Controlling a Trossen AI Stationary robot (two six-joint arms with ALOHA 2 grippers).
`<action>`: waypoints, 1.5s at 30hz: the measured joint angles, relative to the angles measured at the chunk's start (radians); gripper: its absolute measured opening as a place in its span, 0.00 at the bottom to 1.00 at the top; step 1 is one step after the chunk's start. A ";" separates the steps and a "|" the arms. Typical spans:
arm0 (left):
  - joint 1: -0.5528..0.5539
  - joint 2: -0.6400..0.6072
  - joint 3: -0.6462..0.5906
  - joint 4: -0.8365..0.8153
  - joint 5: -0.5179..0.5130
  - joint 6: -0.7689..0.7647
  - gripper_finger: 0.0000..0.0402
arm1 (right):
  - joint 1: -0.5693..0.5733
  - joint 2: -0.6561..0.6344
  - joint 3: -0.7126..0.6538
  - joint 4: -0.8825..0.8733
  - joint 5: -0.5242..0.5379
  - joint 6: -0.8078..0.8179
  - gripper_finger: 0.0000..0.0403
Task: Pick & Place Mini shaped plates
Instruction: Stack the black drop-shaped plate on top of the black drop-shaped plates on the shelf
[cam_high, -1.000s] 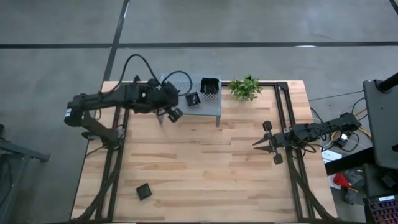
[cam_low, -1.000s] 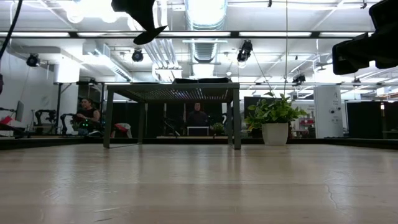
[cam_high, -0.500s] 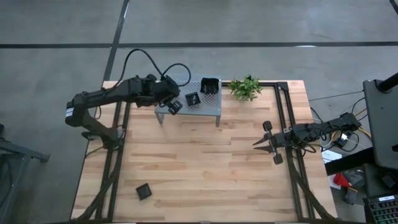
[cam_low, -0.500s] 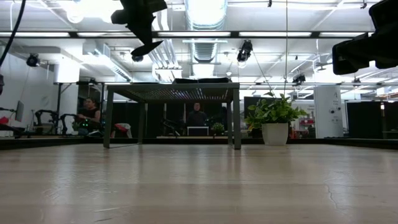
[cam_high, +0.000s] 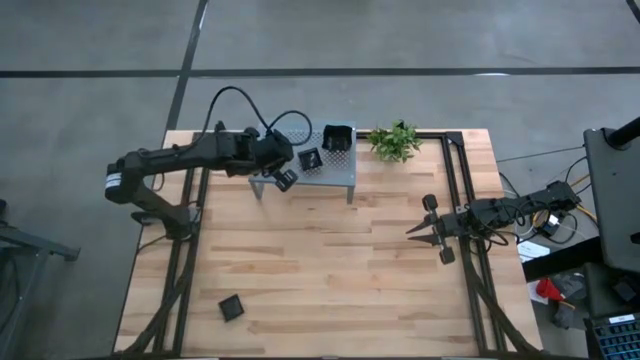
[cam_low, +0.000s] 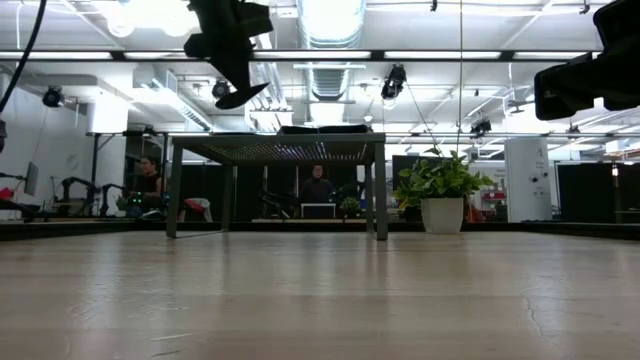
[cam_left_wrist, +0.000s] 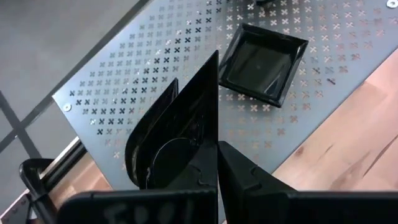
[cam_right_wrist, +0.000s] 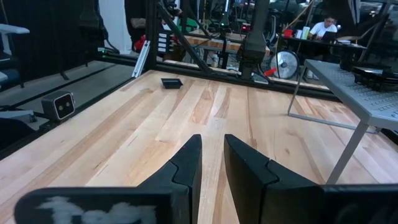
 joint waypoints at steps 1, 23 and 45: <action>0.000 0.000 -0.005 0.001 0.001 0.000 0.00 | 0.000 0.000 0.000 0.000 0.000 0.000 0.16; 0.072 0.000 -0.081 0.070 -0.005 0.065 0.00 | 0.000 0.000 0.000 0.000 0.000 0.000 0.16; 0.117 0.030 -0.109 0.106 0.003 0.106 0.00 | 0.000 0.000 0.000 0.000 0.000 0.000 0.16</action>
